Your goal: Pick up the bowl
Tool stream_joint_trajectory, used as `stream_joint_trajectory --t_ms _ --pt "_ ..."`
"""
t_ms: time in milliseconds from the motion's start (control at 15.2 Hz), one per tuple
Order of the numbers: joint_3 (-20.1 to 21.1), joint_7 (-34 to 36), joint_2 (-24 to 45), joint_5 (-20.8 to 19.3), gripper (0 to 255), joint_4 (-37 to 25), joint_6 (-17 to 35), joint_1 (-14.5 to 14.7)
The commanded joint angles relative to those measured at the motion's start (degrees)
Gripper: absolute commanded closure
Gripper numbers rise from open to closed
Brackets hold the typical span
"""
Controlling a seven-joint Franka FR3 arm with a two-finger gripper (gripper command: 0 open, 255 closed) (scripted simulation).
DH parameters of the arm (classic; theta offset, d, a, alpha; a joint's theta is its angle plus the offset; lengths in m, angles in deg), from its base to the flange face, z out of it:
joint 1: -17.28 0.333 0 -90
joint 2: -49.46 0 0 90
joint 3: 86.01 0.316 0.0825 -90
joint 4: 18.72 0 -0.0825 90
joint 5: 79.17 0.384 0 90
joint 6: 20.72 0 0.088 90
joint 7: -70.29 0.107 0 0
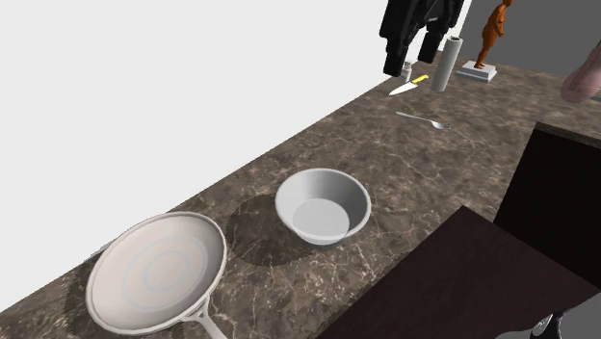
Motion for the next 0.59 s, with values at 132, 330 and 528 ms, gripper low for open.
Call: stream_joint_trajectory --t_ms 132,330,528 --pt "-1.5 -2.2 5.0 0.3 0 4.0 9.0 0.0" --pt "-2.6 -3.8 9.8 0.8 0 5.8 15.5 0.2" --pt "-3.7 -5.7 15.4 1.8 0 6.7 22.0 0.7"
